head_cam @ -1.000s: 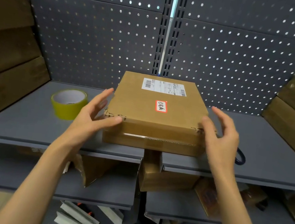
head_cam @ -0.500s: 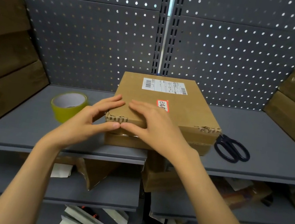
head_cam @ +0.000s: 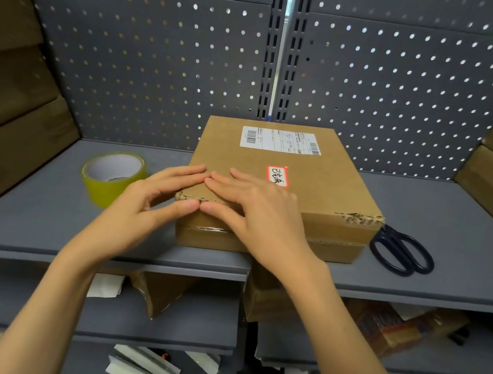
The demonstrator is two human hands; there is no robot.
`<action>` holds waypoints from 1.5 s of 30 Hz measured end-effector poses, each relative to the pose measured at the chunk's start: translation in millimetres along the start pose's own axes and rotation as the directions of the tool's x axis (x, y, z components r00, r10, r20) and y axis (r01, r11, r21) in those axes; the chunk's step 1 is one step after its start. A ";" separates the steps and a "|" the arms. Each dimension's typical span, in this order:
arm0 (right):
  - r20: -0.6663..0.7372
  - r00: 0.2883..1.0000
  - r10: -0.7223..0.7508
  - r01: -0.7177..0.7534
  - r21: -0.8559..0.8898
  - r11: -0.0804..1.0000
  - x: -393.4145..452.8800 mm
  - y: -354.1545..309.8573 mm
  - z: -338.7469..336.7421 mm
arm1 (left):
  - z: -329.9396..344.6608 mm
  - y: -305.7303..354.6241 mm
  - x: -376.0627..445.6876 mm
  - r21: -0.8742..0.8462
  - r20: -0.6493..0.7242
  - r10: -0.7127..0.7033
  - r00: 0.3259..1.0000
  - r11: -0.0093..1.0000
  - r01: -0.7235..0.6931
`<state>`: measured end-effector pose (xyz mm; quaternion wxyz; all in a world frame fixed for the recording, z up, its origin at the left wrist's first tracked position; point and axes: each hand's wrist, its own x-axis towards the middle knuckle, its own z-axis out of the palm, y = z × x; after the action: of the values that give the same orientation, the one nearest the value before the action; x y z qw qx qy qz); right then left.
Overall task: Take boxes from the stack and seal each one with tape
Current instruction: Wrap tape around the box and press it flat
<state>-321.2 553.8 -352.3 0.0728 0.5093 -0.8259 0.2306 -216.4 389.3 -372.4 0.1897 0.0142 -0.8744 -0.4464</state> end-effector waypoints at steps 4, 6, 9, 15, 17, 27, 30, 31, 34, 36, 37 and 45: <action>-0.027 1.000 0.005 -0.004 0.028 1.000 0.3 0.2 2.7 | 3.8 3.2 -0.9 0.010 -0.048 0.019 0.999 1.000 -0.019; -0.037 0.999 0.015 -0.013 0.051 0.999 -0.4 1.0 2.7 | 3.0 1.3 -1.1 0.013 -0.039 0.021 0.999 1.000 -0.021; -0.016 1.000 0.017 -0.016 0.045 0.999 -1.5 2.6 0.2 | -4.1 -5.0 -1.5 -0.013 0.071 0.020 0.997 1.000 -0.019; -0.058 0.998 0.010 -0.007 0.049 0.999 -3.0 1.8 3.7 | -1.9 -9.1 -2.1 -0.033 0.029 0.033 0.999 0.999 -0.032; -0.062 0.998 0.004 -0.001 0.049 0.999 -2.8 2.0 4.7 | 0.4 -7.6 -1.9 -0.012 0.003 0.042 0.999 0.999 -0.042; -0.106 0.994 0.033 -0.022 0.104 0.994 -2.2 4.1 6.3 | 1.1 -5.8 -1.9 -0.011 -0.030 0.017 0.999 1.000 -0.017; -0.112 0.993 0.048 -0.034 0.119 0.992 -2.3 3.7 6.0 | 3.2 -4.9 -3.0 -0.019 -0.056 0.021 0.998 1.000 -0.022; -0.111 0.993 0.046 -0.032 0.118 0.992 -2.4 3.6 5.5 | 3.9 -4.6 -3.8 -0.019 -0.056 0.025 0.998 0.999 -0.026; -0.092 0.995 0.035 -0.024 0.114 0.993 -2.8 4.2 3.5 | 3.9 -3.7 -5.8 -0.042 -0.030 0.018 0.999 0.999 -0.019; -0.079 0.997 0.027 -0.017 0.118 0.993 -3.5 5.0 2.1 | 4.3 -3.3 -9.3 -0.074 -0.078 -0.027 0.997 0.997 0.021; -0.075 0.997 0.023 -0.014 0.116 0.993 -4.0 4.9 1.6 | 5.4 -2.4 -12.2 -0.072 -0.144 -0.057 0.988 0.996 0.047; -0.095 0.995 -0.026 0.026 -0.002 1.000 -5.3 -0.7 2.8 | 19.7 13.1 -28.4 0.268 -0.493 0.095 0.865 0.962 0.048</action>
<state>-317.7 556.5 -356.4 0.1151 0.5083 -0.8149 0.2535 -195.0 418.0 -381.6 0.4117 0.1446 -0.8480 -0.3009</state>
